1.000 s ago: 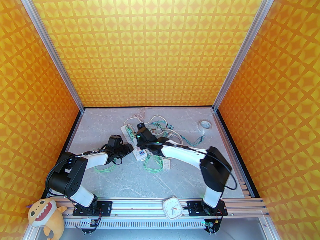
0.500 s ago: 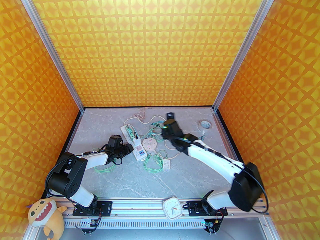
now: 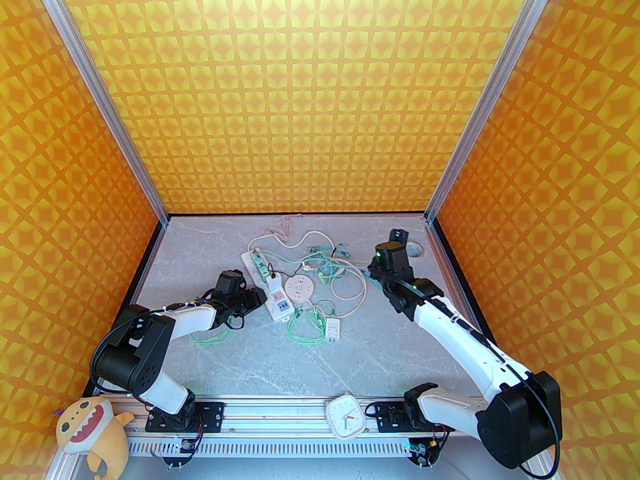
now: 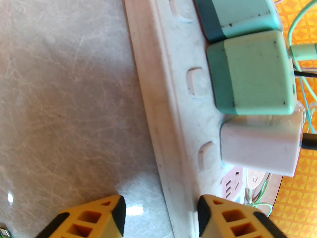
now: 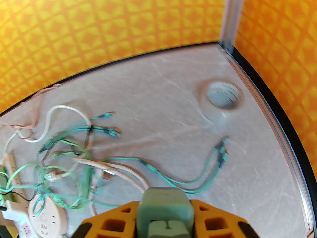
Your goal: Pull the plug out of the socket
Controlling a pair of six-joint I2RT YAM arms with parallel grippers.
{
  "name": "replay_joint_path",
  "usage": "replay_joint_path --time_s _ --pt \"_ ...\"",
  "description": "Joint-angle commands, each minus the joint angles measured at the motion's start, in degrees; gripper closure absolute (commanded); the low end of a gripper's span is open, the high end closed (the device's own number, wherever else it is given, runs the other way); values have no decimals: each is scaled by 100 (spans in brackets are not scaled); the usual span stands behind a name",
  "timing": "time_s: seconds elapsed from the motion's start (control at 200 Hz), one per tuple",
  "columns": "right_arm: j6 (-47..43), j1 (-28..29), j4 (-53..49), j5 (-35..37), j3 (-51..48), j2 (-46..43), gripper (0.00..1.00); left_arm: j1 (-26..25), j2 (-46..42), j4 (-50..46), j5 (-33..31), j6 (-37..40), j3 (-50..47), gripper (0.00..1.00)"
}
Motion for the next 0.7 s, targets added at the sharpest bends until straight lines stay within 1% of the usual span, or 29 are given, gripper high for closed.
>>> replay_joint_path --time_s 0.0,0.16,0.395,0.505,0.69 --pt "439 -260 46 -215 -359 -7 68 -30 124 -750 -323 141 -78 48" --pt "1030 -539 378 -588 -818 207 68 -27 105 -790 -323 158 -71 47" --pt "1819 -1260 981 -1350 -1346 650 67 -30 43 -838 -323 176 -74 47" --pt "1984 -1557 1220 -1687 -1489 844 67 -30 43 -833 -323 179 -70 47" --pt "2095 -1784 1348 -2008 -1538 1171 66 -30 52 -828 -323 193 -52 47"
